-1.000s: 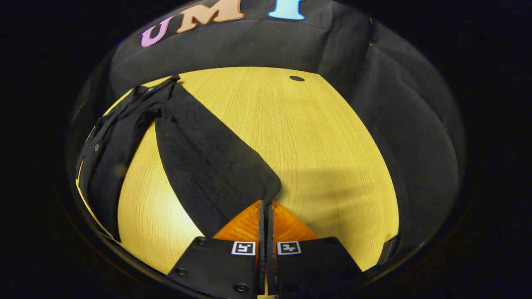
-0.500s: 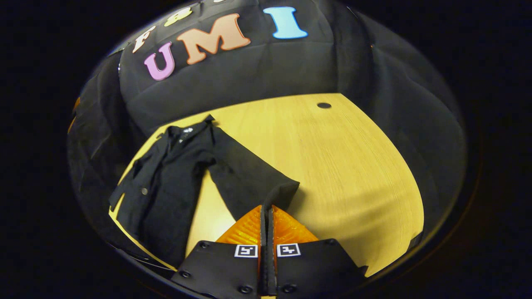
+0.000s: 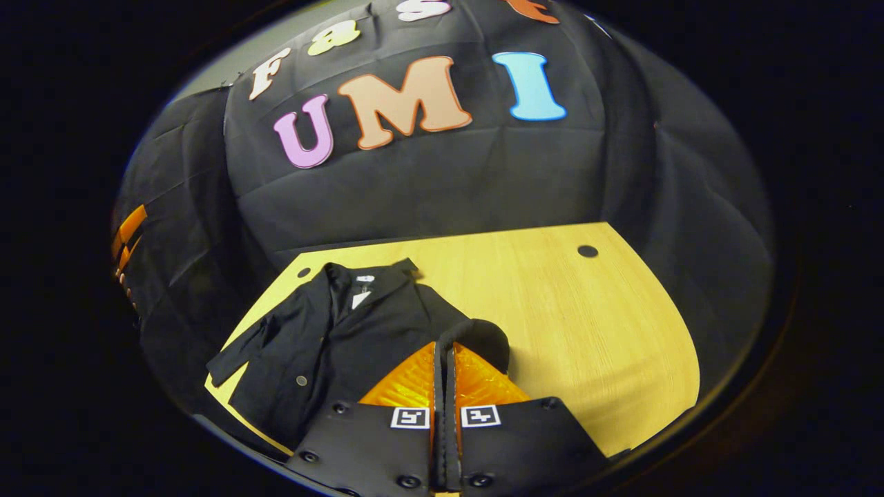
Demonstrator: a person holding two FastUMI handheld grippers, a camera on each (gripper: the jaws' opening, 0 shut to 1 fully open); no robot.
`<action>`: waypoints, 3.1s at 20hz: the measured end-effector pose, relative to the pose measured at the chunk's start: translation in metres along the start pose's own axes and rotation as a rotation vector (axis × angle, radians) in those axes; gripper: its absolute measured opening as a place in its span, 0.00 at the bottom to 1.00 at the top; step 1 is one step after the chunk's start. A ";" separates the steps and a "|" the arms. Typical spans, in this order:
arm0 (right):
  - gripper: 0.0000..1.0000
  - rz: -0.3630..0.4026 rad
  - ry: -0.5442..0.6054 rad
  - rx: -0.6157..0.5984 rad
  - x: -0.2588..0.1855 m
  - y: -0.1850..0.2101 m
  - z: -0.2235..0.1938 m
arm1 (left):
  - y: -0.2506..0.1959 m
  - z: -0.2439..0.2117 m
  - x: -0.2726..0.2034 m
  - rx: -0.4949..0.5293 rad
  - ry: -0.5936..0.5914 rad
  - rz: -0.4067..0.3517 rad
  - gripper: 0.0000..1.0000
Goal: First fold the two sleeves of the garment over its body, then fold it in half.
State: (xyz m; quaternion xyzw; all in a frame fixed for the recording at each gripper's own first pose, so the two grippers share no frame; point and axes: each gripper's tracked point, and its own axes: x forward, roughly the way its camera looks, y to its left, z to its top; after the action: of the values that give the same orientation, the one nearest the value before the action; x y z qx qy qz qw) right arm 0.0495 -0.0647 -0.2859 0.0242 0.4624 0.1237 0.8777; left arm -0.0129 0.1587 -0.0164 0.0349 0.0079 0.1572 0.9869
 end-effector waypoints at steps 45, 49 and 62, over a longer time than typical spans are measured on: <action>0.94 0.214 -0.343 -0.269 0.086 0.326 0.117 | 0.281 -0.193 -0.038 -0.006 0.440 0.171 0.94; 0.97 0.203 -0.415 -0.220 0.045 0.314 0.135 | 0.274 -0.252 -0.058 -0.004 0.568 0.121 0.94; 0.94 0.179 -0.578 -0.212 -0.030 0.308 0.145 | 0.261 -0.382 -0.104 0.032 0.876 0.066 0.96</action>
State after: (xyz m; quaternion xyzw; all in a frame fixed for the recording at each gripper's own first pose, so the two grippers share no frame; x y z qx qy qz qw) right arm 0.0923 0.2363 -0.1304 0.0071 0.1745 0.2357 0.9560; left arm -0.2025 0.3994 -0.3782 -0.0196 0.4270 0.1884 0.8842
